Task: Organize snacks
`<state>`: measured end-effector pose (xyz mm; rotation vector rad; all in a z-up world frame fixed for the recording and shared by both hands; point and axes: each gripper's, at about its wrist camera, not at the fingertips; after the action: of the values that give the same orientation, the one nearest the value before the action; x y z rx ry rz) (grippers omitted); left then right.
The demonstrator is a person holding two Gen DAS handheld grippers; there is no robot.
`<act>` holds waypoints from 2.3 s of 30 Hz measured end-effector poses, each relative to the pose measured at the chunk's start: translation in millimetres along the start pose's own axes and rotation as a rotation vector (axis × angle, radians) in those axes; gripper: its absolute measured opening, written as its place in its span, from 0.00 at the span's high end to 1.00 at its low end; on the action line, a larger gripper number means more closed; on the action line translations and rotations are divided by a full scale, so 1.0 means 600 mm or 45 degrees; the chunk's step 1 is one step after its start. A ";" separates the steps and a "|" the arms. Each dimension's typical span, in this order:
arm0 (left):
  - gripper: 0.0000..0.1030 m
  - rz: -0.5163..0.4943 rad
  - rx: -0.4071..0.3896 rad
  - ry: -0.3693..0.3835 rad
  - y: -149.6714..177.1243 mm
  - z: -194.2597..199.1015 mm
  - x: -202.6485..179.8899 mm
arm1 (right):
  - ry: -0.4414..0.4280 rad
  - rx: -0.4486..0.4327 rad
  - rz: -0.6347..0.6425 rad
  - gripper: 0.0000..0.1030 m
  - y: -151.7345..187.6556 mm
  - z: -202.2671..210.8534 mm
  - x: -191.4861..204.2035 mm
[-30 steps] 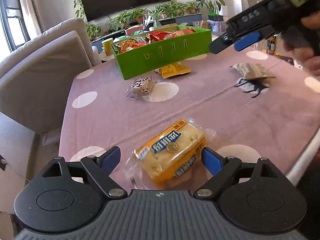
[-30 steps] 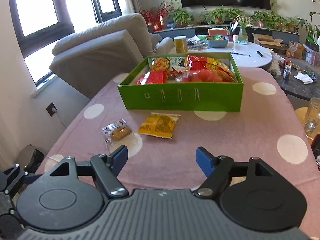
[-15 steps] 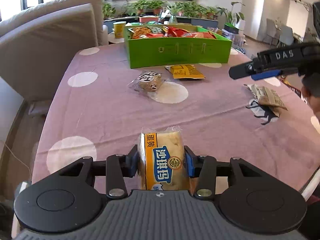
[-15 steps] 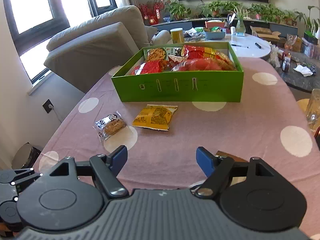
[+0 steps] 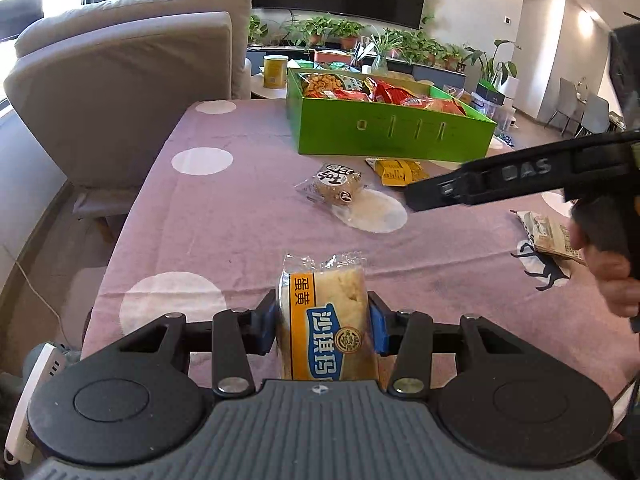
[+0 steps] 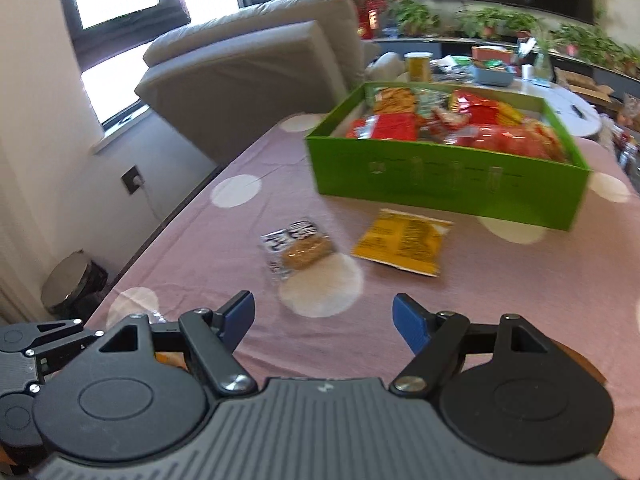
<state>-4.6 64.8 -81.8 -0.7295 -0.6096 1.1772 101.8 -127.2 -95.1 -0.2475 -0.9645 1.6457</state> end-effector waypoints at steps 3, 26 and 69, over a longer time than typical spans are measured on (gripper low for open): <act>0.60 0.009 -0.006 0.003 0.000 -0.002 0.003 | -0.018 0.031 0.009 0.36 -0.003 -0.019 0.013; 0.60 0.065 -0.029 0.079 0.006 -0.021 0.027 | 0.053 0.076 -0.049 0.25 -0.046 -0.132 0.065; 0.60 -0.054 -0.108 0.106 -0.104 -0.036 -0.040 | -0.050 -0.176 -0.032 0.26 -0.080 0.023 -0.048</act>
<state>42.2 24.7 -47.7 -0.8297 -0.6054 1.0816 137.1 -158.4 -62.1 -0.2962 -1.1092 1.5683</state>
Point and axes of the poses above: each gripper's, at about its wrist camera, not at the fingertips, and z roughly against the way its jaws point, x to its left, y to its underside, and after that the axes turned 11 degrees about -z, right-handed
